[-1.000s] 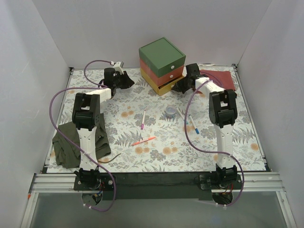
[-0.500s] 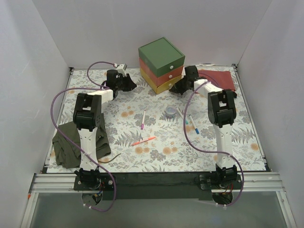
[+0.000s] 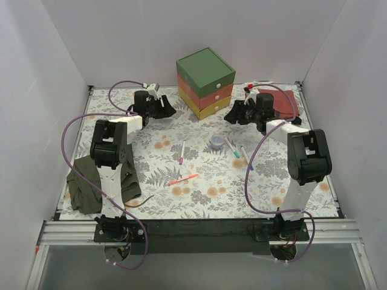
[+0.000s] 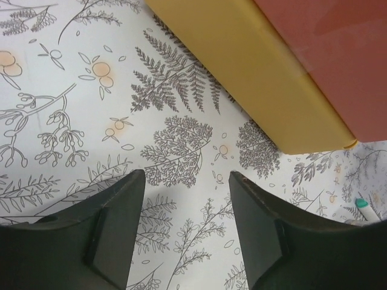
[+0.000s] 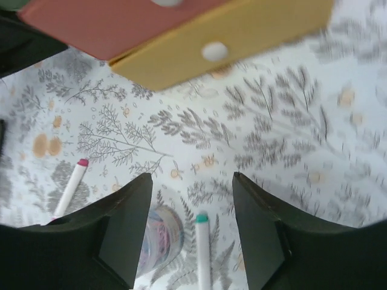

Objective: Sort the stationery into containers
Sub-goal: Open the drawer in the storage box.

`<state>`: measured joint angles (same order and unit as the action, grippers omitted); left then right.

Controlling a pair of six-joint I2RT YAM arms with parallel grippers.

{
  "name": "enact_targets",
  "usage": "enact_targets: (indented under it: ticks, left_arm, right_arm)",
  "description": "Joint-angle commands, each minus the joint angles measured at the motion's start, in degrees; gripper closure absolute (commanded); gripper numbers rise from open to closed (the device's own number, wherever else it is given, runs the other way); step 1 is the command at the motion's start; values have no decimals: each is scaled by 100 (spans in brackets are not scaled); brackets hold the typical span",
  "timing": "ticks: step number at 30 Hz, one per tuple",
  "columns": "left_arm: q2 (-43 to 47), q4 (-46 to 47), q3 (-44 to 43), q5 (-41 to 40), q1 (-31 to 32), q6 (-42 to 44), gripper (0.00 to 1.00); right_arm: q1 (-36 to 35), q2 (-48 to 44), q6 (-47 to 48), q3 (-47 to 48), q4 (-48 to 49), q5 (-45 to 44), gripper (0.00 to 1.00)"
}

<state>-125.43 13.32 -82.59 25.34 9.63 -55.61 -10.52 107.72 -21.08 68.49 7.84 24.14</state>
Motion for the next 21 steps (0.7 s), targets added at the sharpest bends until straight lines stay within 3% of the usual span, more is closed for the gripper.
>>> enact_targets:
  ticks: [1, 9, 21]
  left_arm:
    - [335, 126, 129, -39, 21, -125, 42]
    - [71, 707, 287, 164, 13, -46, 43]
    - [-254, 768, 217, 507, -49, -292, 45]
  right_arm:
    - [-196, 63, 2256, -494, 2791, 389, 39]
    - [-345, 855, 2925, -108, 4409, 302, 47]
    - [-556, 1383, 2768, 525, 4859, 205, 55]
